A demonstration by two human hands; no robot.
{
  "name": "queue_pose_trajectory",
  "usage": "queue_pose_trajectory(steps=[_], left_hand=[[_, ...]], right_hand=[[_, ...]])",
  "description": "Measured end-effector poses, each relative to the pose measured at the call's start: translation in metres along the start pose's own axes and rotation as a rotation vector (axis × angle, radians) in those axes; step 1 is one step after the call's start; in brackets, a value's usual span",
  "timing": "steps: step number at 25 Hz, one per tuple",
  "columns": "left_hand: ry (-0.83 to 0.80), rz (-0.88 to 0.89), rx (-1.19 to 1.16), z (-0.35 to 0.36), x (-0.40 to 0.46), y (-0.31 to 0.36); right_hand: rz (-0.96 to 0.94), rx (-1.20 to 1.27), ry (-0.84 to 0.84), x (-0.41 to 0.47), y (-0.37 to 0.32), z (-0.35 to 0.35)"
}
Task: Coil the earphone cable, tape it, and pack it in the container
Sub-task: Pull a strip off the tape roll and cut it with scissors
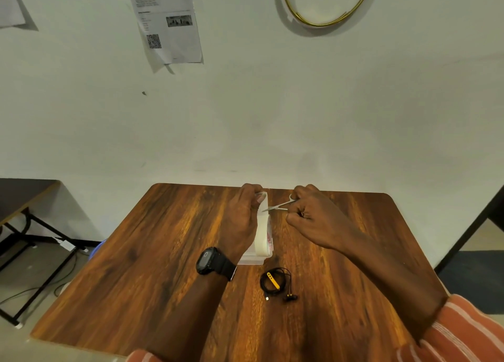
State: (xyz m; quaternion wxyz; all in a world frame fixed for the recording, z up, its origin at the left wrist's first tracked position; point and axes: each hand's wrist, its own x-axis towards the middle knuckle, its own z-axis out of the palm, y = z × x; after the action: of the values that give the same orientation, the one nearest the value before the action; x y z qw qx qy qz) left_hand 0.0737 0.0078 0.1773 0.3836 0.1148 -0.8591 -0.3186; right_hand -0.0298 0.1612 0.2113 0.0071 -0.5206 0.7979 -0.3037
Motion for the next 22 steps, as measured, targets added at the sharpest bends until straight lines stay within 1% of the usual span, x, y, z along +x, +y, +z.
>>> queue_pose_trajectory(steps=[8, 15, 17, 19, 22], left_hand=[[0.012, 0.015, 0.049, -0.006, 0.001, 0.004], [0.009, 0.007, 0.051, -0.006, 0.004, -0.002], [0.006, 0.012, 0.044, -0.005, 0.003, -0.001], [0.009, 0.008, 0.028, -0.001, 0.001, 0.002], [0.025, -0.015, 0.033, 0.004, -0.002, 0.002]], right_hand=[[-0.043, 0.016, -0.011, 0.001, -0.004, 0.003], [-0.123, -0.088, -0.038, 0.001, 0.004, -0.006], [-0.070, -0.025, -0.042, -0.002, 0.003, -0.005], [0.007, 0.071, -0.082, -0.005, 0.002, -0.004], [0.026, 0.085, -0.124, -0.006, 0.000, 0.000]])
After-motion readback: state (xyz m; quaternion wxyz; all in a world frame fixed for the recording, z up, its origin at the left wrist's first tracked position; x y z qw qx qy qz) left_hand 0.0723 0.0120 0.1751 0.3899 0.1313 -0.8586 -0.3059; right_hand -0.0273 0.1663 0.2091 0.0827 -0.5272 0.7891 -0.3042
